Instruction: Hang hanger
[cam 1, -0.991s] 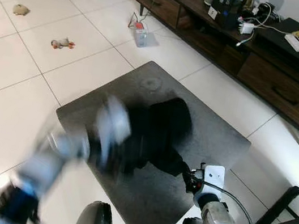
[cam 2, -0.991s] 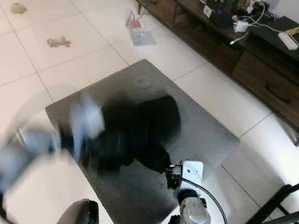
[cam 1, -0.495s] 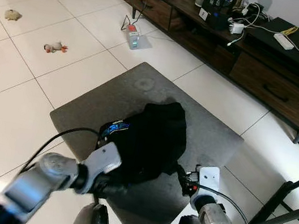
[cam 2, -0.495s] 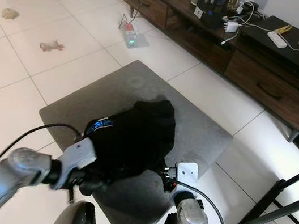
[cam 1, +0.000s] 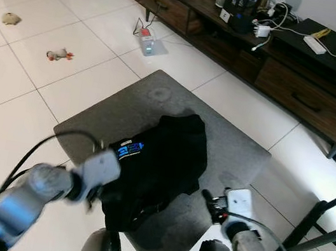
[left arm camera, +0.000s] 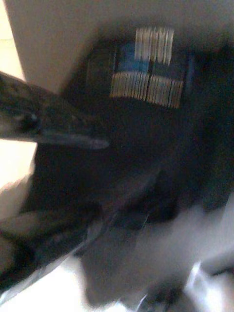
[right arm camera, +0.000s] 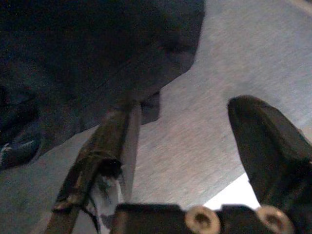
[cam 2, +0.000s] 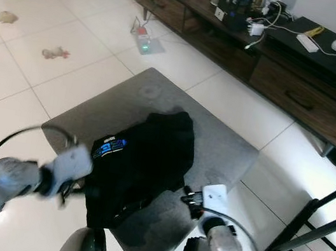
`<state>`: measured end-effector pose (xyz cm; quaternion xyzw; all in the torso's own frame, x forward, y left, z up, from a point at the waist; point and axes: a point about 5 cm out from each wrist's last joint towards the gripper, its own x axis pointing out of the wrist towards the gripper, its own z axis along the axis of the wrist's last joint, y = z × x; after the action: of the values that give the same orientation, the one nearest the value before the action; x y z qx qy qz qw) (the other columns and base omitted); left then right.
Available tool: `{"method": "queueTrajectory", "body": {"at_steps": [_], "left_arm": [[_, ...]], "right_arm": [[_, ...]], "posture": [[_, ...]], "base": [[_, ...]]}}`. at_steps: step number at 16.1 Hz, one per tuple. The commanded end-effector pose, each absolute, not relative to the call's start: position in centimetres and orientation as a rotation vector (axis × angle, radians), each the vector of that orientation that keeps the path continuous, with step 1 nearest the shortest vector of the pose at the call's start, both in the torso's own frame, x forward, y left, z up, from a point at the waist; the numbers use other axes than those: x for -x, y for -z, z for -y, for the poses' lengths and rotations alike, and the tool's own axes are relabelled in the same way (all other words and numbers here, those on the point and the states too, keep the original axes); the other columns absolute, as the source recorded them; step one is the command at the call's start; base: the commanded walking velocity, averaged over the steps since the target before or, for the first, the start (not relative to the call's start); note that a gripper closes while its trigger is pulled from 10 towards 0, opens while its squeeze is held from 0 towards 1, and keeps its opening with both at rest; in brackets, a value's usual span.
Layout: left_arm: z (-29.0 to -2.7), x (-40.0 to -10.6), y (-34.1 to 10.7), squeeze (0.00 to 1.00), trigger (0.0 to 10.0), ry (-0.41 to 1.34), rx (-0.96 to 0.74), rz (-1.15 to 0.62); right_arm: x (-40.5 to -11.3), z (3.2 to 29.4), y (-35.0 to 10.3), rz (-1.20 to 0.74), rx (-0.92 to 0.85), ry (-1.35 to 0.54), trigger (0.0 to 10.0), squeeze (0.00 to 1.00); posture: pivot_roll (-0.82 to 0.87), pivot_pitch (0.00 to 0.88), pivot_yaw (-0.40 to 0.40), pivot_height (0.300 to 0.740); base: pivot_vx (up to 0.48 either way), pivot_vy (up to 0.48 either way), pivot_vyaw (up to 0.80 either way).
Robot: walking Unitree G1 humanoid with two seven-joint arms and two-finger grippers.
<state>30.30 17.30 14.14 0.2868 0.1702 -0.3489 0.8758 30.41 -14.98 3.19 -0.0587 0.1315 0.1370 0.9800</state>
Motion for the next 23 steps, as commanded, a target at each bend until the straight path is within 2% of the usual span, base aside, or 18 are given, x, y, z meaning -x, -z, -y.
{"method": "queueTrajectory", "body": {"at_steps": [1, 2, 4, 7, 8, 9, 11, 12, 14, 16, 21, 23], "left_arm": [[-18.9, -31.1, -13.5, 0.0, 10.0, 0.533, -0.526, -0.379], [-18.6, -30.8, -12.2, 0.0, 10.0, 0.511, -0.414, -0.427], [-17.9, -30.4, -10.8, 0.0, 10.0, 0.515, -0.412, -0.456], [-16.4, -30.8, -10.9, 0.0, 10.0, 0.467, -0.313, -0.415], [-15.9, -31.0, -11.1, 0.0, 10.0, 0.454, -0.295, -0.4], [-15.2, -31.2, -11.3, 0.0, 10.0, 0.456, -0.253, -0.387], [-14.4, -31.3, -11.5, 0.0, 10.0, 0.475, -0.156, -0.377], [-14.2, -31.4, -11.8, 0.0, 10.0, 0.473, -0.15, -0.361], [-13.7, -31.5, -12.4, 0.0, 10.0, 0.47, -0.144, -0.338], [-13.6, -31.4, -12.9, 0.0, 10.0, 0.458, -0.13, -0.321], [-13.7, -31.3, -14.7, 0.0, 10.0, 0.372, -0.085, -0.234], [-14.0, -31.3, -15.6, 0.0, 10.0, 0.288, -0.029, -0.159]], "right_arm": [[-29.6, 14.7, -2.6, -0.299, 0.164, -0.36, 10.0, 0.0], [-29.1, 14.3, -2.3, -0.313, 0.206, -0.438, 10.0, 0.0], [-28.7, 13.6, -2.0, -0.339, 0.218, -0.515, 10.0, 0.0], [-28.4, 12.2, -1.8, -0.372, 0.232, -0.643, 10.0, 0.0], [-28.9, 12.8, -2.2, -0.368, 0.214, -0.608, 10.0, 0.4], [-29.6, 13.3, -3.0, -0.345, 0.15, -0.562, 10.0, 1.0], [-30.1, 13.1, -3.7, -0.343, 0.202, -0.613, 10.0, 1.0], [-30.8, 12.7, -3.8, -0.368, 0.247, -0.601, 10.0, 0.93], [-32.1, 11.8, -3.7, -0.439, 0.304, -0.544, 10.0, 0.0], [-32.6, 11.1, -3.5, -0.476, 0.344, -0.504, 10.0, 0.0], [-32.7, 10.1, -2.8, -0.609, 0.287, -0.452, 10.0, 0.0], [-33.0, 9.6, -3.3, -0.573, 0.178, -0.444, 10.0, 0.0]], "posture": [[0.01, 0.239, 0.044, 0.597], [0.01, 0.243, 0.043, 0.597], [0.0, 0.249, 0.043, 0.597], [0.01, 0.253, 0.043, 0.597], [0.02, 0.253, 0.043, 0.597], [0.01, 0.252, 0.042, 0.597], [-0.01, 0.252, 0.044, 0.597], [0.0, 0.254, 0.045, 0.597], [0.01, 0.252, 0.044, 0.597], [0.04, 0.257, 0.034, 0.597], [0.07, 0.266, 0.011, 0.597], [0.07, 0.265, 0.008, 0.597]], "base": [[0.0, 0.0, 0.0], [0.0, 0.0, 0.0], [0.0, 0.0, 0.0], [0.0, 0.0, 0.0], [0.0, 0.0, 0.0], [0.0, 0.0, 0.0], [0.0, 0.0, 0.0], [0.0, 0.0, 0.0], [0.0, 0.0, 0.0], [0.0, 0.0, 0.0], [0.0, 0.0, 0.0], [0.0, 0.0, 0.0]]}}
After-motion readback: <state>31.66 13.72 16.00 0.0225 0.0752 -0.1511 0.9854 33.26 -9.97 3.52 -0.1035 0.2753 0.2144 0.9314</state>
